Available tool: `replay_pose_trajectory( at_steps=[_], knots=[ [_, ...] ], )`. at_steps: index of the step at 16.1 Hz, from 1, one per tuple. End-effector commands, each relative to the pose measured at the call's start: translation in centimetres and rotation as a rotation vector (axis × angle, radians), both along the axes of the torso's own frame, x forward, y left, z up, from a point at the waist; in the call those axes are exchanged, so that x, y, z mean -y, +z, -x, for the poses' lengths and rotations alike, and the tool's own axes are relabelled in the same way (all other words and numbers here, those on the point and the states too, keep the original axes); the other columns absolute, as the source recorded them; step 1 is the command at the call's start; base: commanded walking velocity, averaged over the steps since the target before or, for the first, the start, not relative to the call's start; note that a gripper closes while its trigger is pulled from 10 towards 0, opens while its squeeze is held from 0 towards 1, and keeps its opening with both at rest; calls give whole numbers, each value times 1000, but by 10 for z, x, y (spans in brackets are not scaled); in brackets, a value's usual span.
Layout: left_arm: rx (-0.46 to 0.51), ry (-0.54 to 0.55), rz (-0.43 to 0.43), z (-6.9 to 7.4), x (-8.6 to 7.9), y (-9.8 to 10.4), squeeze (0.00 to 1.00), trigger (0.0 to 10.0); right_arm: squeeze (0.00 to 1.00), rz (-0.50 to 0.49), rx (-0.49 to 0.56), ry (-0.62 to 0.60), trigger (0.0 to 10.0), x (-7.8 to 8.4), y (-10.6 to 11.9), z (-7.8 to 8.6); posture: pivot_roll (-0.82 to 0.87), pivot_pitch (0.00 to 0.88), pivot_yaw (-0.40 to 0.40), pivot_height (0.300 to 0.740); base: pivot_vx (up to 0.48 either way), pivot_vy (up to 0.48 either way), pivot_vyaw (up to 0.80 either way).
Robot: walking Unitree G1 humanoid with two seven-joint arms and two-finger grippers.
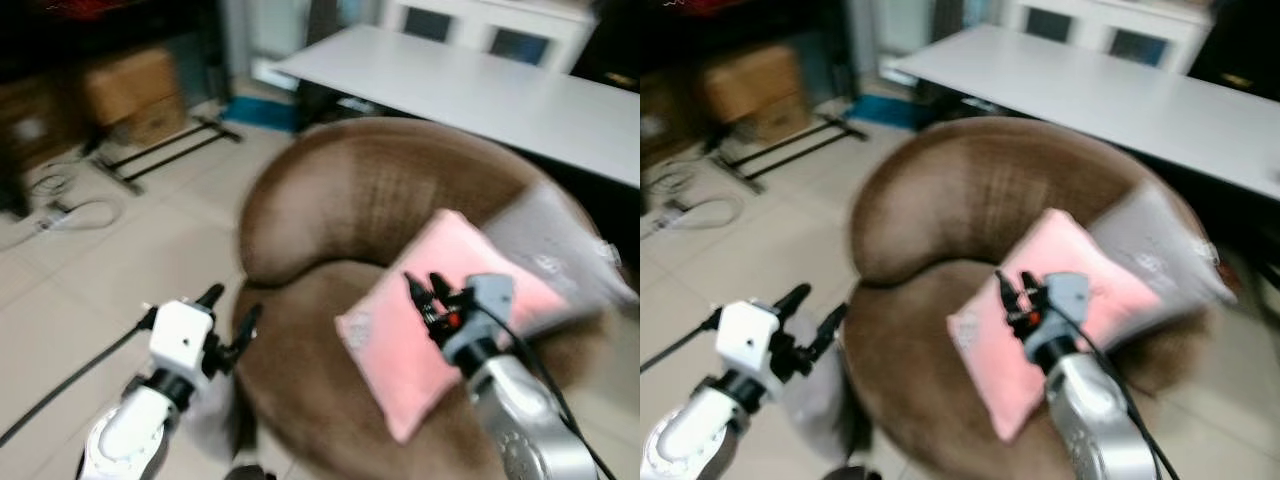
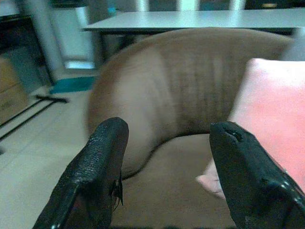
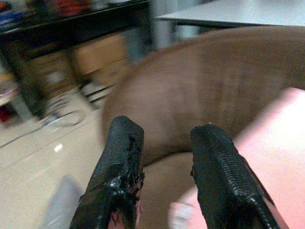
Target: Move the pillow to the sofa from floor
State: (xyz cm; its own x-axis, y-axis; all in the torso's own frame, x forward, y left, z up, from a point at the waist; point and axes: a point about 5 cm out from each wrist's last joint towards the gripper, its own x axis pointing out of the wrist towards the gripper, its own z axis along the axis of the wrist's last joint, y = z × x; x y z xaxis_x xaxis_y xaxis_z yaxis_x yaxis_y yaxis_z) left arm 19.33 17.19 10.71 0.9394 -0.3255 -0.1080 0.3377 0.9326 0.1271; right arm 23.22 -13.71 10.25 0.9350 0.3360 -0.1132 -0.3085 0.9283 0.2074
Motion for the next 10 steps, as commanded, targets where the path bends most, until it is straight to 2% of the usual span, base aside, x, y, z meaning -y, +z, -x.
replay_pose_trajectory(
  at_steps=[1, 4, 6, 10],
  knots=[
    [19, -5, 3, -1, 4, 4, 0, 10000, 0, 31, -5, 3, 10000, 6, 2, 2, -25, 0, -37, 740, 0, 326, 0],
    [24, 14, -7, -2, 2, 5, 0, 10000, 0, 27, -34, -25, 10000, 7, -1, 0, -20, 0, -40, 740, 0, 324, 0],
    [30, 48, -31, -5, -2, 4, 0, 10000, 0, -25, -53, -44, 10000, 7, -5, 0, -18, 0, -40, 740, 0, 324, 0],
    [31, 84, -41, -6, -6, 4, 0, 10000, 0, -47, -80, -69, 10000, 6, -10, 0, -17, 0, -40, 740, 0, 324, 0]
  ],
)
